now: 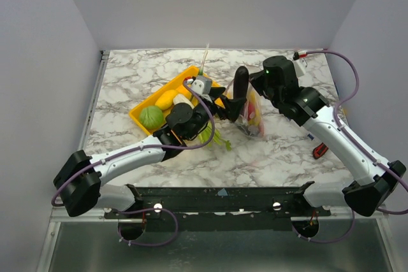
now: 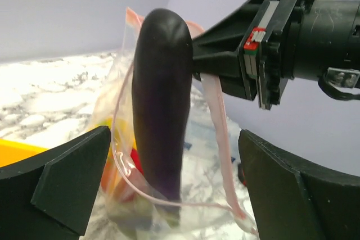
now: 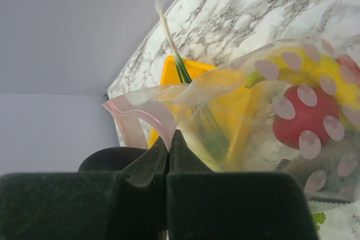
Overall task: Place the food in the zip-top bag and seal the zipper
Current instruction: Place the fake vegetable in the zipper food storage bag.
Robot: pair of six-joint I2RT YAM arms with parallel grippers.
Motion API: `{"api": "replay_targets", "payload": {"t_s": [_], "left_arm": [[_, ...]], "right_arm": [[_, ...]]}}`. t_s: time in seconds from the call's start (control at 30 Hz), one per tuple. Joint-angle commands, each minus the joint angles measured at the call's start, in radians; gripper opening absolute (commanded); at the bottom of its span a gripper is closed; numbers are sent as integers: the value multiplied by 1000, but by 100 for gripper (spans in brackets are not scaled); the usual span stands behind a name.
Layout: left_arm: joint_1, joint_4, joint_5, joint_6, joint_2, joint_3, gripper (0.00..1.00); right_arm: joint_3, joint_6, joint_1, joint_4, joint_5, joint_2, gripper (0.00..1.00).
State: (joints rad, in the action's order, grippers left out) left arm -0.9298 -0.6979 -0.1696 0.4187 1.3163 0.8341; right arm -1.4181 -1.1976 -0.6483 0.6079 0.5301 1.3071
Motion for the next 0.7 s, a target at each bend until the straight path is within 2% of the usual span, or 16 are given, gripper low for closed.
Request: {"api": "replay_targets", "payload": {"t_s": [0.0, 0.2, 0.3, 0.43, 0.5, 0.6, 0.67], "left_arm": [[6, 333, 99, 49, -80, 95, 98], [139, 743, 264, 184, -101, 265, 96], [177, 724, 339, 206, -87, 246, 81], [180, 626, 442, 244, -39, 217, 75], [180, 593, 538, 269, 5, 245, 60], [182, 655, 608, 289, 76, 337, 27], [192, 674, 620, 293, 78, 374, 9]], "right_arm": [[-7, -7, -7, -29, 19, -34, 1], [1, 114, -6, -19, 2, -53, 1], [19, 177, -6, -41, -42, -85, 1], [-17, 259, -6, -49, -107, -101, 1], [-45, 303, -7, -31, -125, -102, 1], [-55, 386, -5, -23, -145, -116, 1], [-63, 509, -7, -22, -166, -131, 1]]}}
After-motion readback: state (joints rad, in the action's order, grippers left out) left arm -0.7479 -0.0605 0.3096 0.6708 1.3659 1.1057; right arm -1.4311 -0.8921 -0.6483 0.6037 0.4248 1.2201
